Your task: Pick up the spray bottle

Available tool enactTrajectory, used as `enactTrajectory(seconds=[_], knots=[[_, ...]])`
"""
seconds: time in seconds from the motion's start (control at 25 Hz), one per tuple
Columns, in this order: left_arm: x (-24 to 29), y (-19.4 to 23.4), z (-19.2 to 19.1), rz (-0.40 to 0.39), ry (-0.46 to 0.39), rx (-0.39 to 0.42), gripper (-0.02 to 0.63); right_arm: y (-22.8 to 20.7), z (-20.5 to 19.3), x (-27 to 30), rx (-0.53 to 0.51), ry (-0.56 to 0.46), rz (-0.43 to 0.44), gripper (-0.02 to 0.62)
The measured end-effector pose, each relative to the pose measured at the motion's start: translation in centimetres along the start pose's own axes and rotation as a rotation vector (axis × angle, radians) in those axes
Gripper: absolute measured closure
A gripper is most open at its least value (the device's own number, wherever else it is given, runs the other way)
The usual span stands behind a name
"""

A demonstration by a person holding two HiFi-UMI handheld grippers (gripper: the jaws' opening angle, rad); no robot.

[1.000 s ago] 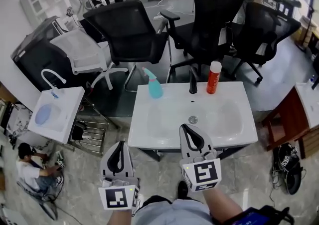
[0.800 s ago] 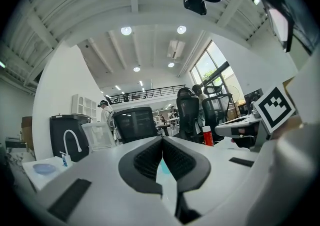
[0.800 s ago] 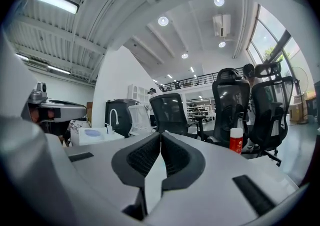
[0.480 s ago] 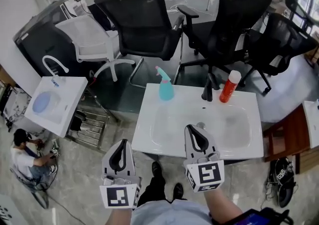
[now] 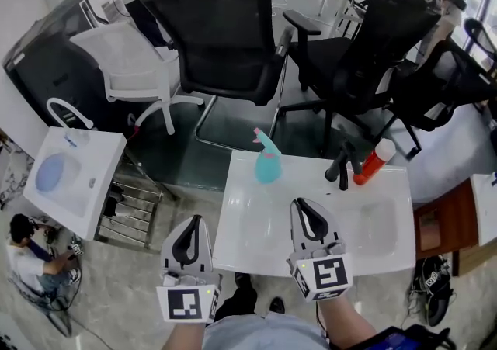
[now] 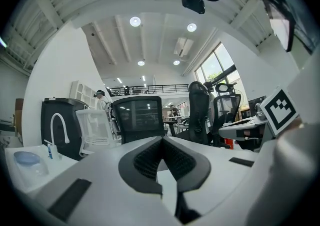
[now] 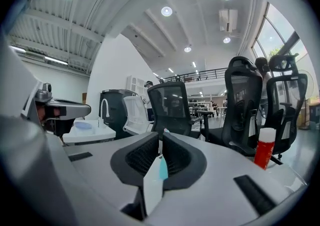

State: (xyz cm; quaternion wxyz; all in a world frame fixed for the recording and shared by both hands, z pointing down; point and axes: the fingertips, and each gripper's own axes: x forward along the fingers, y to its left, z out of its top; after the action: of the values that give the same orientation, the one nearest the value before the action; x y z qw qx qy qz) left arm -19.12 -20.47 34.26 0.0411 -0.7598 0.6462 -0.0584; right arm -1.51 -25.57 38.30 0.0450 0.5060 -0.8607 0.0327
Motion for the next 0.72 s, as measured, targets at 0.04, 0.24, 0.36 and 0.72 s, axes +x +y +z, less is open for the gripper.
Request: enactTrajectory(seconds=[0.04, 0.24, 0.36, 0.72], knots=[[0.9, 0.7, 0.1, -0.005, -0.004, 0.004, 0.589, 0.1, 0.4, 1.0, -0.003, -0.004, -0.001, 0.554], [4.8, 4.0, 1.3, -0.048, -0.04, 0.022, 0.589, 0.8, 2.9, 5.5, 0.001, -0.037, 0.013, 0.502], [6.9, 5.7, 2.1, -0.07, -0.065, 0.008, 0.589, 1.2, 4.1, 7.6, -0.013, -0.047, 0.011, 0.437], [10.4, 5.7, 1.5, -0.104, -0.055, -0.025, 0.59, -0.2, 3.8, 10.0, -0.065, 0.001, -0.021, 0.405]])
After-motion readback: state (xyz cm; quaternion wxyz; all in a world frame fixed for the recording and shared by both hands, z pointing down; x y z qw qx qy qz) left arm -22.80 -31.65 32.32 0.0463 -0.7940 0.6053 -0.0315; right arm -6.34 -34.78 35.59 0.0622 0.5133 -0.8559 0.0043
